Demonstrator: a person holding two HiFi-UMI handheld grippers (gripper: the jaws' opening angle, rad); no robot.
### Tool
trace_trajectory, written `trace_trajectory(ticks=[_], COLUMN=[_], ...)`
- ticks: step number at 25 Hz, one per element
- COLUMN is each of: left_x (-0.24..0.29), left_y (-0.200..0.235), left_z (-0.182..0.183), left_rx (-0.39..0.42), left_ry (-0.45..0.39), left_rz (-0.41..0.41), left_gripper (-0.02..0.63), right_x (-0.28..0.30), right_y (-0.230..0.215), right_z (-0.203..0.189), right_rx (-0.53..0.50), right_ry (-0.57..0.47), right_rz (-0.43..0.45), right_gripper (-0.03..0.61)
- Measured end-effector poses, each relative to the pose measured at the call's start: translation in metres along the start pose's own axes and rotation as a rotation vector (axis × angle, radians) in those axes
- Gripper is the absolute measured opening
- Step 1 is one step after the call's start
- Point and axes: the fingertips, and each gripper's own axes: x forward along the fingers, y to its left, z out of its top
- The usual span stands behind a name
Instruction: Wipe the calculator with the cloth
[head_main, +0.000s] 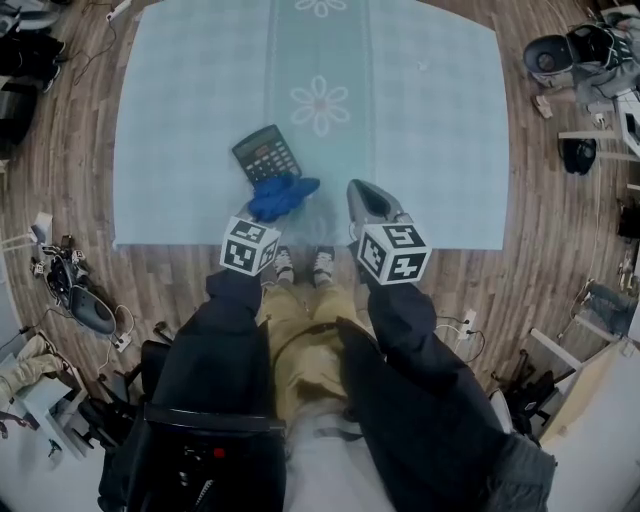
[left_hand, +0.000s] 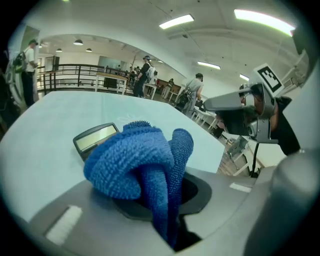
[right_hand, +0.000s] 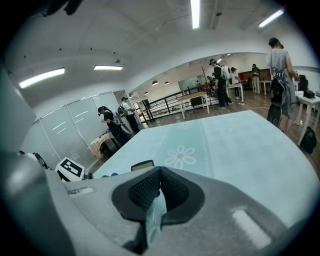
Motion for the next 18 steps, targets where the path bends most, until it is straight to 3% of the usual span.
trace_trajectory(ticks=[10, 18], left_x=[-0.085, -0.151], left_y=[-0.008, -0.018], left_z=[0.078, 0.141], left_rx=[-0.166, -0.152], left_ry=[-0.332, -0.537], left_rz=[0.075, 0.193], left_gripper=[0.069, 0.067], right_x=[-0.039, -0.068], right_y=[0.031, 0.059], right_z=[0.041, 0.092], right_rx=[0.031, -0.009], right_ry=[-0.118, -0.233], right_rz=[0.044, 0.07], right_gripper=[-0.002, -0.002])
